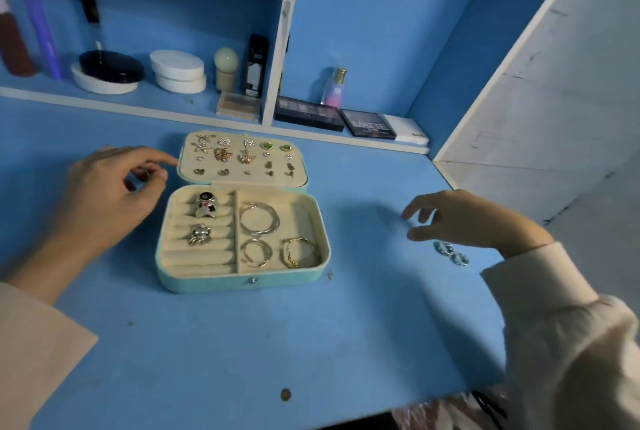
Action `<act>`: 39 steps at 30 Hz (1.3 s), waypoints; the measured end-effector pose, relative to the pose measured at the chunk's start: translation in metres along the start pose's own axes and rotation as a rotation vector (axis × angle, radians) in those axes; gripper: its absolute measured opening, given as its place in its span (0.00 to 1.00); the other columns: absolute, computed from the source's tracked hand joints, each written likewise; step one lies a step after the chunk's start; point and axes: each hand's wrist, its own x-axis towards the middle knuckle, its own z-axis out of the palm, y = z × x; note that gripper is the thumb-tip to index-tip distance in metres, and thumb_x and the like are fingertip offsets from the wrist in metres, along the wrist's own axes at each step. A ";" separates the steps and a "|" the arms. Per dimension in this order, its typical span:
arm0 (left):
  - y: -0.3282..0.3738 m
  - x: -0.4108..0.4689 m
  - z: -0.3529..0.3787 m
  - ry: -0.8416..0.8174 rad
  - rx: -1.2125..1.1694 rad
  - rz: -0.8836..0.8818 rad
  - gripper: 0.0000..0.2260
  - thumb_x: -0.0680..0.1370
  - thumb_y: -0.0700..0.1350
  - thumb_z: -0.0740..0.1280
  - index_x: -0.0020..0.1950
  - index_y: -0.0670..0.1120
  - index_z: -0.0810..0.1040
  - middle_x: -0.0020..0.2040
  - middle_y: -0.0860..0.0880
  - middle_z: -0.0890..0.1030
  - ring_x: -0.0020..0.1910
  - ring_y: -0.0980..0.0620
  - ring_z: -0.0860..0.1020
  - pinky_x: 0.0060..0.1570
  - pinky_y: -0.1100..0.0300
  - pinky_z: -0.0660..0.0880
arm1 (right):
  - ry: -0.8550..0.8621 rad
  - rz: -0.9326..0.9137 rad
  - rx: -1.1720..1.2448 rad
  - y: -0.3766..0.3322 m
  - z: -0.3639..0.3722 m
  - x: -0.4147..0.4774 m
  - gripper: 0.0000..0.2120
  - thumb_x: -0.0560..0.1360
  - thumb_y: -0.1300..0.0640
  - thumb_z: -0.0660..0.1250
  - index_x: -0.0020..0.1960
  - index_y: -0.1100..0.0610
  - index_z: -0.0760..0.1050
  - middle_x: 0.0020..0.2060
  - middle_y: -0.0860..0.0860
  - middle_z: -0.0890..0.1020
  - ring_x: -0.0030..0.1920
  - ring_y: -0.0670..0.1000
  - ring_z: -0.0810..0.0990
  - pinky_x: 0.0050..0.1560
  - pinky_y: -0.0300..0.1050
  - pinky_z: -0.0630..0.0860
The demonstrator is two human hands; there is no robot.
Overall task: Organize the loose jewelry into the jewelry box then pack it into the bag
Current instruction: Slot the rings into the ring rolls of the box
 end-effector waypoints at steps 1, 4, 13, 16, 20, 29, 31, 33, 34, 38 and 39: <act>-0.002 0.000 0.000 -0.002 -0.012 -0.008 0.11 0.73 0.44 0.66 0.47 0.62 0.79 0.43 0.73 0.75 0.39 0.65 0.73 0.40 0.74 0.66 | -0.015 0.038 -0.022 0.008 -0.001 -0.003 0.14 0.72 0.45 0.69 0.57 0.42 0.74 0.50 0.47 0.76 0.46 0.47 0.75 0.48 0.40 0.67; -0.007 0.001 0.002 -0.020 -0.058 -0.001 0.15 0.73 0.48 0.63 0.47 0.72 0.73 0.45 0.67 0.77 0.38 0.57 0.74 0.40 0.61 0.72 | -0.087 0.142 -0.065 0.028 -0.001 -0.011 0.19 0.70 0.46 0.71 0.59 0.43 0.71 0.51 0.49 0.76 0.43 0.50 0.77 0.47 0.43 0.73; -0.003 -0.001 0.000 -0.029 -0.049 0.006 0.12 0.71 0.54 0.60 0.46 0.74 0.73 0.42 0.56 0.79 0.38 0.54 0.74 0.46 0.50 0.75 | 0.010 0.143 0.119 0.035 0.019 -0.005 0.07 0.71 0.62 0.69 0.47 0.54 0.75 0.39 0.56 0.83 0.32 0.53 0.83 0.36 0.44 0.79; 0.006 -0.001 -0.002 -0.034 -0.063 -0.039 0.12 0.71 0.50 0.61 0.43 0.70 0.74 0.44 0.70 0.76 0.40 0.61 0.74 0.43 0.66 0.71 | 0.095 0.075 0.112 0.022 0.021 -0.001 0.04 0.72 0.59 0.67 0.46 0.53 0.75 0.32 0.53 0.83 0.29 0.48 0.81 0.42 0.46 0.78; 0.012 -0.001 -0.001 0.006 -0.038 -0.010 0.10 0.71 0.42 0.65 0.46 0.57 0.79 0.37 0.58 0.79 0.38 0.64 0.72 0.40 0.73 0.66 | 0.258 -0.064 0.378 -0.015 0.017 0.003 0.06 0.71 0.59 0.71 0.46 0.51 0.77 0.33 0.49 0.82 0.29 0.48 0.81 0.42 0.47 0.78; 0.040 -0.008 -0.007 -0.057 -0.396 -0.028 0.10 0.71 0.54 0.65 0.49 0.55 0.81 0.40 0.53 0.83 0.40 0.59 0.77 0.42 0.72 0.71 | 0.502 -0.537 0.501 -0.157 0.035 0.023 0.09 0.72 0.61 0.69 0.52 0.53 0.77 0.39 0.50 0.78 0.37 0.48 0.76 0.45 0.45 0.74; 0.044 -0.006 -0.009 -0.093 -0.489 -0.109 0.11 0.70 0.56 0.68 0.50 0.57 0.82 0.41 0.56 0.84 0.41 0.61 0.78 0.42 0.72 0.70 | 0.526 -0.590 0.448 -0.177 0.040 0.028 0.11 0.74 0.60 0.67 0.55 0.54 0.76 0.42 0.48 0.76 0.40 0.52 0.76 0.46 0.51 0.74; 0.044 -0.003 -0.011 -0.113 -0.544 -0.193 0.09 0.70 0.53 0.71 0.49 0.58 0.82 0.42 0.58 0.84 0.41 0.61 0.79 0.44 0.69 0.72 | 0.552 -0.619 0.405 -0.190 0.042 0.030 0.13 0.74 0.61 0.66 0.58 0.55 0.75 0.44 0.49 0.74 0.42 0.55 0.76 0.46 0.54 0.74; 0.044 -0.001 -0.010 -0.115 -0.567 -0.229 0.09 0.70 0.51 0.72 0.49 0.58 0.82 0.42 0.58 0.84 0.43 0.59 0.80 0.47 0.65 0.74 | 0.574 -0.632 0.381 -0.193 0.042 0.030 0.14 0.74 0.62 0.66 0.58 0.55 0.75 0.45 0.50 0.75 0.42 0.56 0.77 0.46 0.54 0.74; 0.043 0.002 -0.008 -0.116 -0.723 -0.314 0.11 0.67 0.38 0.75 0.46 0.51 0.83 0.40 0.53 0.85 0.42 0.55 0.82 0.50 0.62 0.77 | 0.642 -0.663 0.306 -0.200 0.044 0.030 0.13 0.72 0.64 0.66 0.57 0.57 0.75 0.45 0.53 0.77 0.39 0.57 0.76 0.41 0.54 0.75; 0.043 0.003 -0.007 -0.119 -0.760 -0.323 0.11 0.66 0.39 0.75 0.46 0.50 0.83 0.40 0.52 0.85 0.41 0.55 0.82 0.50 0.62 0.77 | 0.656 -0.674 0.286 -0.201 0.045 0.030 0.13 0.72 0.64 0.66 0.56 0.57 0.76 0.44 0.53 0.77 0.38 0.57 0.76 0.39 0.54 0.75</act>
